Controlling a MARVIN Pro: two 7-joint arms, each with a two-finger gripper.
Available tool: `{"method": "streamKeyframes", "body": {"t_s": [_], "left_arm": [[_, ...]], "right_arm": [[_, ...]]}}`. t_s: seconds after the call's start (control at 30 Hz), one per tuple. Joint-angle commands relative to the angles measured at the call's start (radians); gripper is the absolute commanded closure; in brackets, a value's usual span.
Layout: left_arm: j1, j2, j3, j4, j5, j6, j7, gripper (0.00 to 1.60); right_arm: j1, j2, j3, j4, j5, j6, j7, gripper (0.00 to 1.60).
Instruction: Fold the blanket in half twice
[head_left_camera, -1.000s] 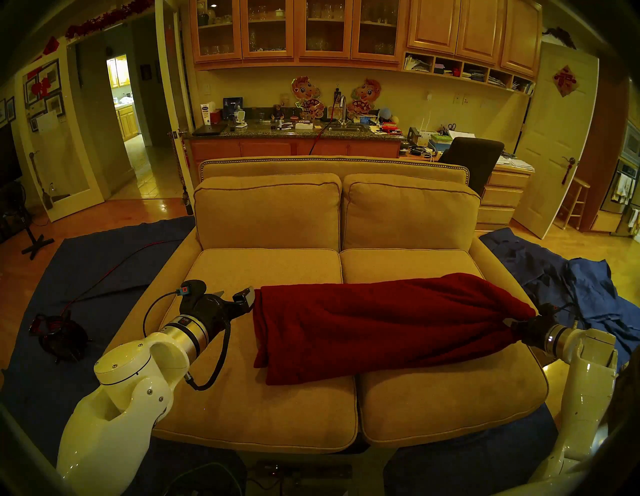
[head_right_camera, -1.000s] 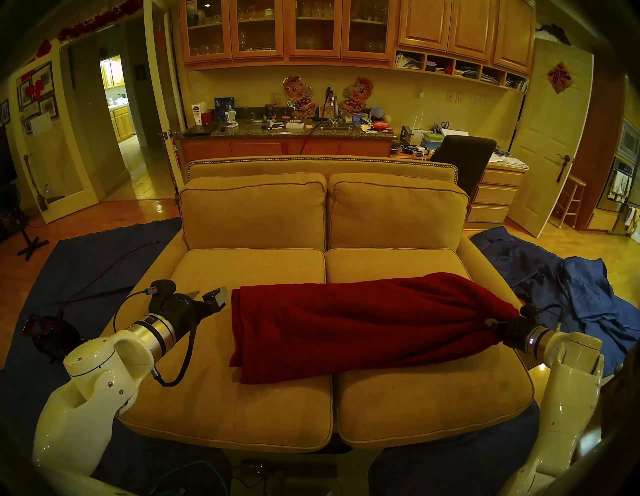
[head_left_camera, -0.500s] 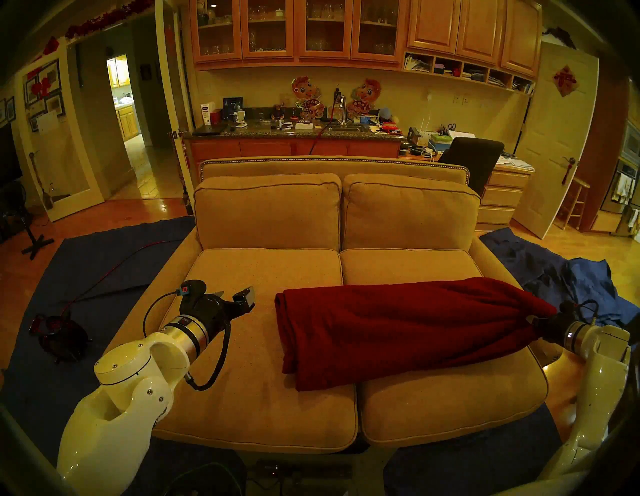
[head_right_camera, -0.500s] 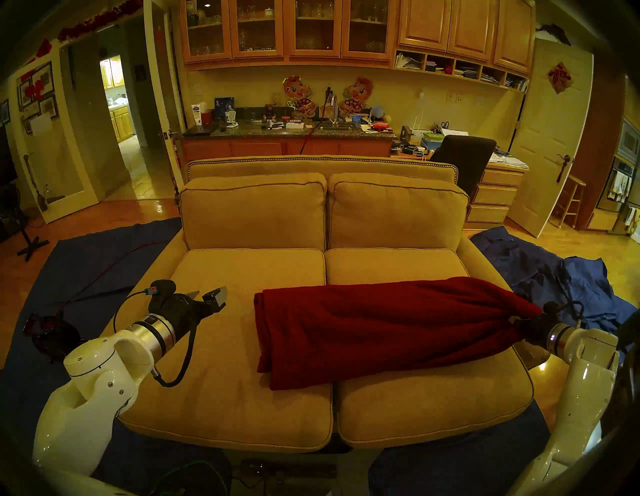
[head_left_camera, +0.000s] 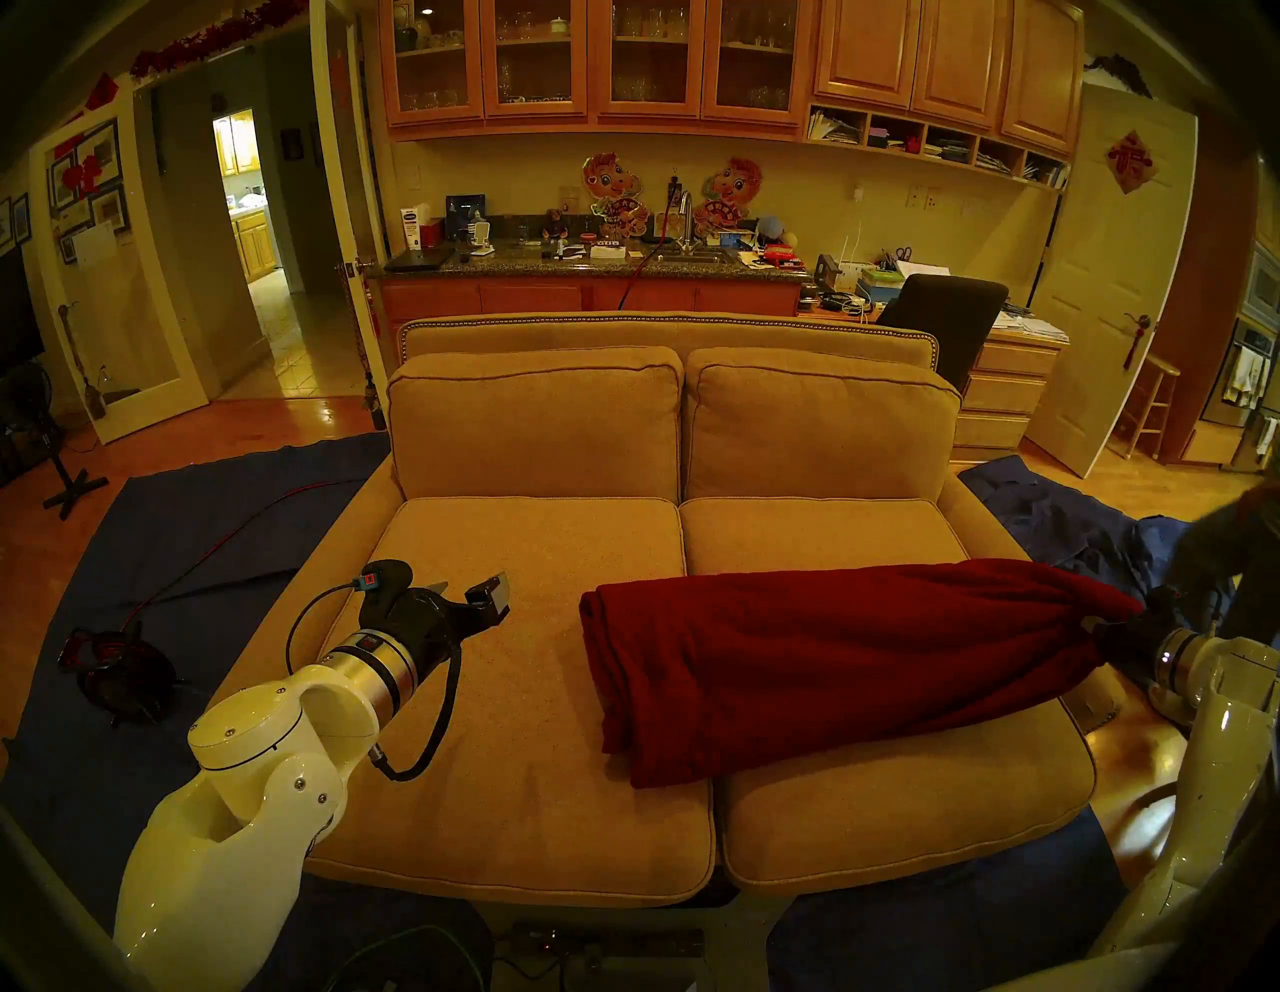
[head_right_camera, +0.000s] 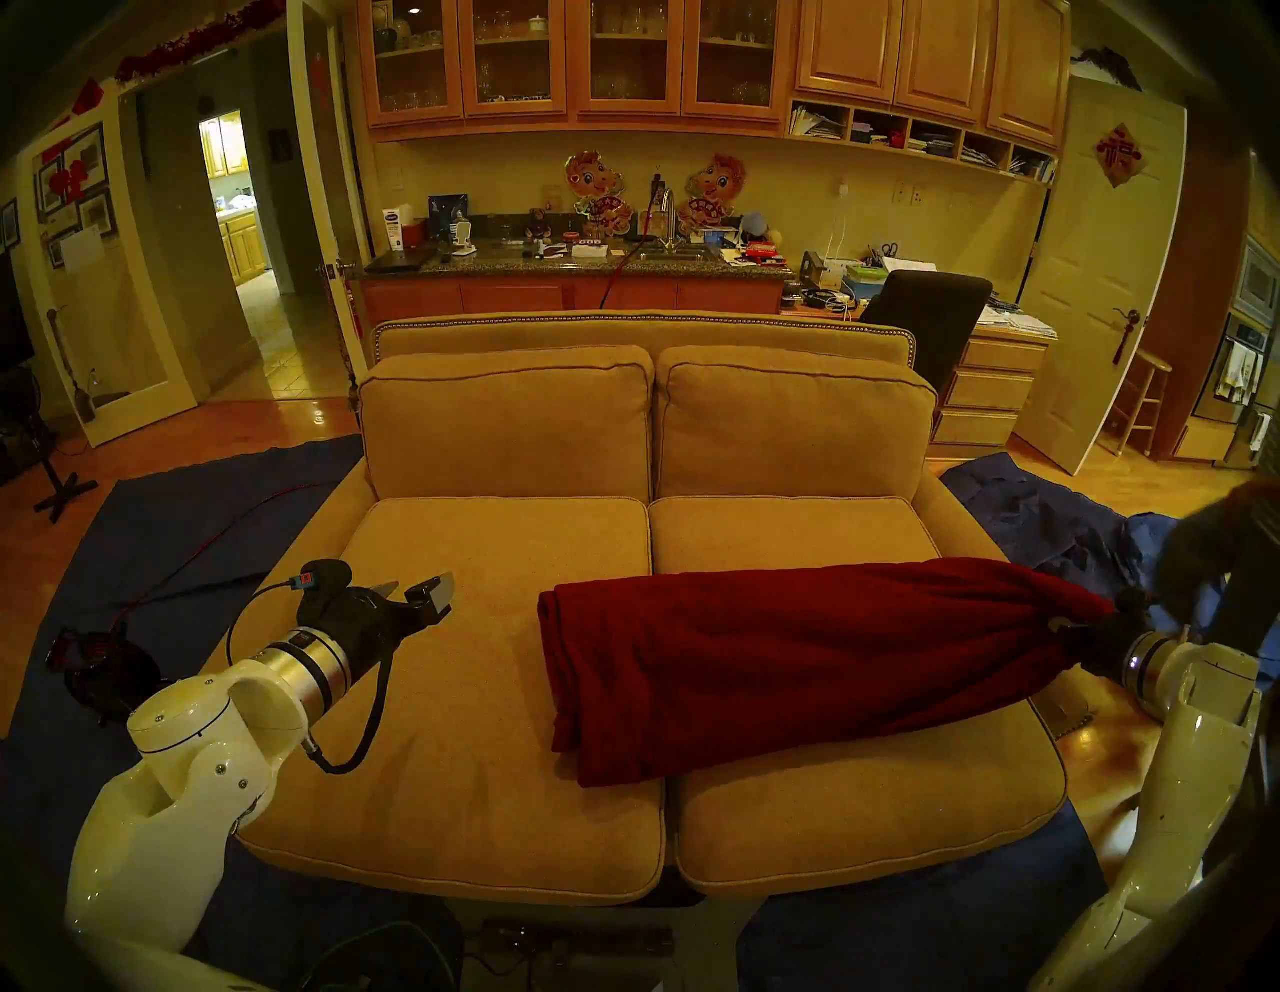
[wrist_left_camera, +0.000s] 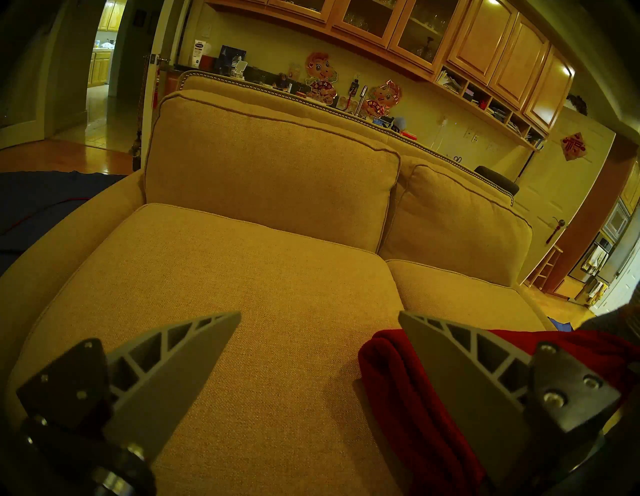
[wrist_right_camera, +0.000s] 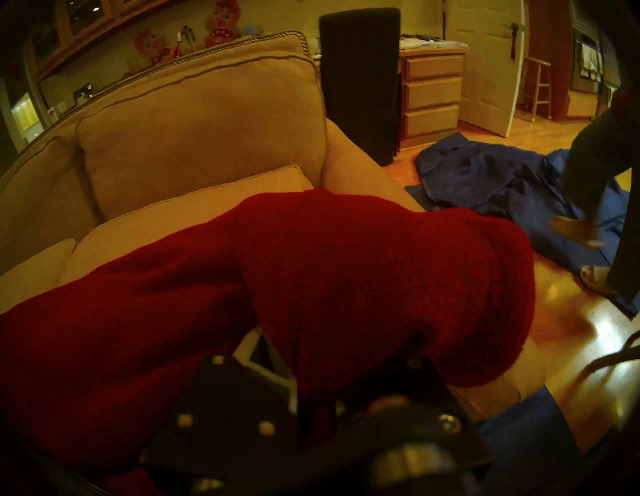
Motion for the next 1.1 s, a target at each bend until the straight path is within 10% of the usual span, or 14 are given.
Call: {"method": "streamKeyframes", "body": {"t_s": [0.0,1.07], "left_arm": [[-0.003,0.002,-0.003,-0.007,-0.003,0.002,-0.003,0.0],[-0.003,0.001,-0.004,-0.008,-0.002,0.005,-0.005,0.0]], "right_arm": [[0.004,-0.021,-0.046,-0.129,0.015,-0.007,0.04,1.6],[-0.089,-0.156,-0.217,-0.476,0.025,0.085,0.118,1.6]]}}
